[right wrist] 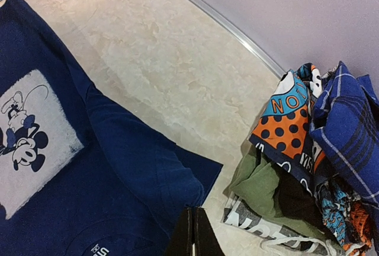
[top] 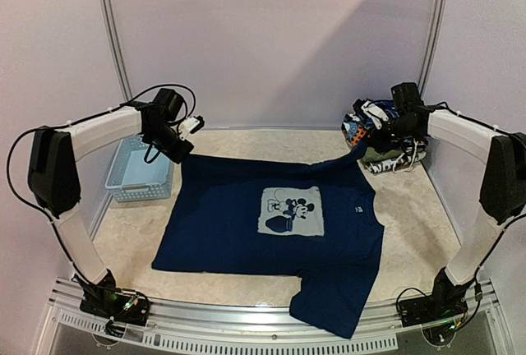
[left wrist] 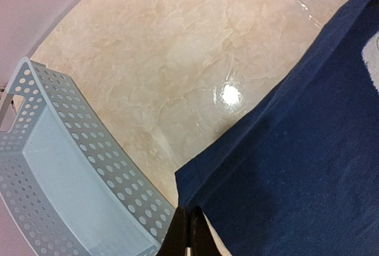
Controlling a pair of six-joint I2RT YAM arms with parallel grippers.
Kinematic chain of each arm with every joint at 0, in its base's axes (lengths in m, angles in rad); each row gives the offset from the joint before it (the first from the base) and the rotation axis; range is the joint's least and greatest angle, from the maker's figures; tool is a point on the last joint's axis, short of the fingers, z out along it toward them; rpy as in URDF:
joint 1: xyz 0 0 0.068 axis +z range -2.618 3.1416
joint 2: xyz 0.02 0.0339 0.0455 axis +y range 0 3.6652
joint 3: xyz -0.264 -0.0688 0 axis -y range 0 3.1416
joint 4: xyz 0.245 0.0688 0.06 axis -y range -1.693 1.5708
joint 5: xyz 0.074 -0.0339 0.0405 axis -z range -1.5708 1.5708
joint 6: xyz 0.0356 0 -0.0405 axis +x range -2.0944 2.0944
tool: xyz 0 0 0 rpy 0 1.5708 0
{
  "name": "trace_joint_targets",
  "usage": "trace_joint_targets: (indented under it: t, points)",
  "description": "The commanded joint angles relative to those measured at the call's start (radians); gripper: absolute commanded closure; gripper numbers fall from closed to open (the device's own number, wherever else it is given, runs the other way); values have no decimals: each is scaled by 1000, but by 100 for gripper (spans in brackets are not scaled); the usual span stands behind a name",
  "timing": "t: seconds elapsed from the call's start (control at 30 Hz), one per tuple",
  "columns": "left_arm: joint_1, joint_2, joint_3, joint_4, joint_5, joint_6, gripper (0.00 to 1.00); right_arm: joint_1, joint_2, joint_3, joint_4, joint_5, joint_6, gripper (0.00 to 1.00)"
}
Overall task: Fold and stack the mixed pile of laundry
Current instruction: Fold the flattened T-shirt at the center of the board.
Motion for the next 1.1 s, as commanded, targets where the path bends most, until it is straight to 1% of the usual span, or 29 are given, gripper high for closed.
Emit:
trace_joint_targets:
  t: [0.0, 0.07, 0.53, 0.73, 1.07]
  points:
    - [16, -61, -46, 9, -32, 42, 100, 5, -84, -46, -34, -31, 13, 100]
    - [17, -65, -63, 18, -58, 57, 100, 5, -114, -70, -37, -36, 17, 100]
    - [17, -30, -68, -35, -72, 84, 100, 6, -221, -222, -74, -72, 26, 100]
    - [12, -17, -99, -42, -64, 96, 100, 14, -248, -250, -103, -113, 40, 100]
    - [1, 39, -99, -74, -86, 110, 100, 31, -266, -338, -111, -137, 29, 100]
